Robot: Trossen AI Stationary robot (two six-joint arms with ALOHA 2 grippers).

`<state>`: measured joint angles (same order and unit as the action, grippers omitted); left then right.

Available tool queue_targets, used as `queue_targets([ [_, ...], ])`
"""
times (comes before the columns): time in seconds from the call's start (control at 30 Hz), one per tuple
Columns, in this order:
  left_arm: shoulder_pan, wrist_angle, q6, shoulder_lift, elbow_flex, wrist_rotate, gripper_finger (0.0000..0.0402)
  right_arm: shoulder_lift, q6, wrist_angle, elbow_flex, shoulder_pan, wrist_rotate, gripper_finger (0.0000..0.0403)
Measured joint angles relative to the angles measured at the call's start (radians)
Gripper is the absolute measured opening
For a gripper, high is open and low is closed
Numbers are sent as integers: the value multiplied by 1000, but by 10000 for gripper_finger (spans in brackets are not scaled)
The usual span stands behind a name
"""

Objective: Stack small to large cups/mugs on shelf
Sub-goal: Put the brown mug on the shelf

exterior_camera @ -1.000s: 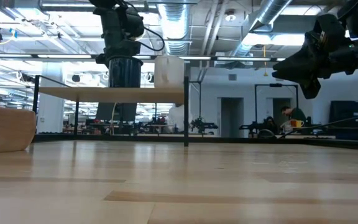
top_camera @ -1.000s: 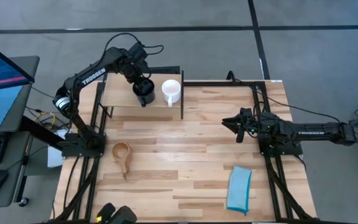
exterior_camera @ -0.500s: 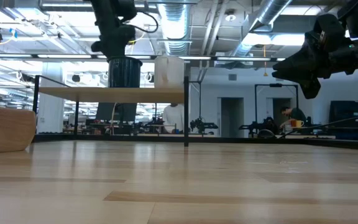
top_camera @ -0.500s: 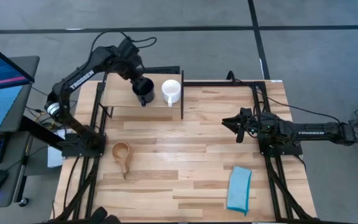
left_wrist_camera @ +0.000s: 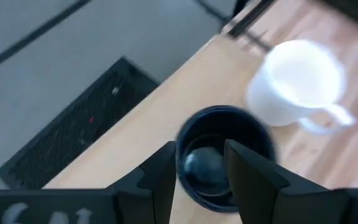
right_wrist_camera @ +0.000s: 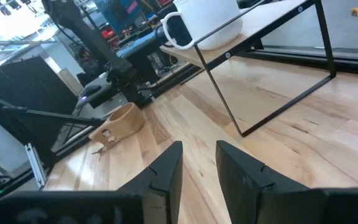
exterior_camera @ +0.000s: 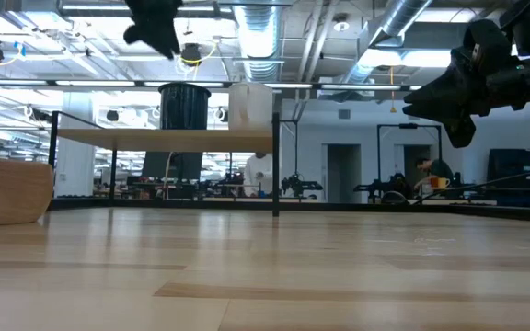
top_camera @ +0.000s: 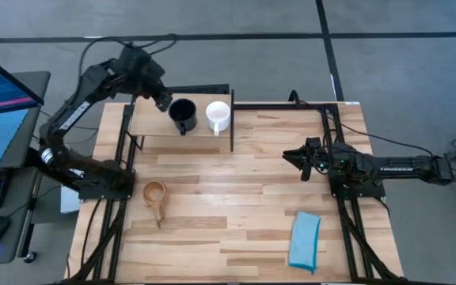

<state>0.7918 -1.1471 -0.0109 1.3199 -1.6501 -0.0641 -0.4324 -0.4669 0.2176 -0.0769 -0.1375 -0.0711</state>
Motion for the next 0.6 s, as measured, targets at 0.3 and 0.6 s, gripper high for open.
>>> queue_targets([
  [0.3, -34, 186, 2, -273, 163, -110, 126, 0, 3, 0, 0, 0, -1, 118],
  [0.6, -102, 185, -25, -546, 409, -189, 126, 0, 4, 0, 0, 0, -8, 118],
])
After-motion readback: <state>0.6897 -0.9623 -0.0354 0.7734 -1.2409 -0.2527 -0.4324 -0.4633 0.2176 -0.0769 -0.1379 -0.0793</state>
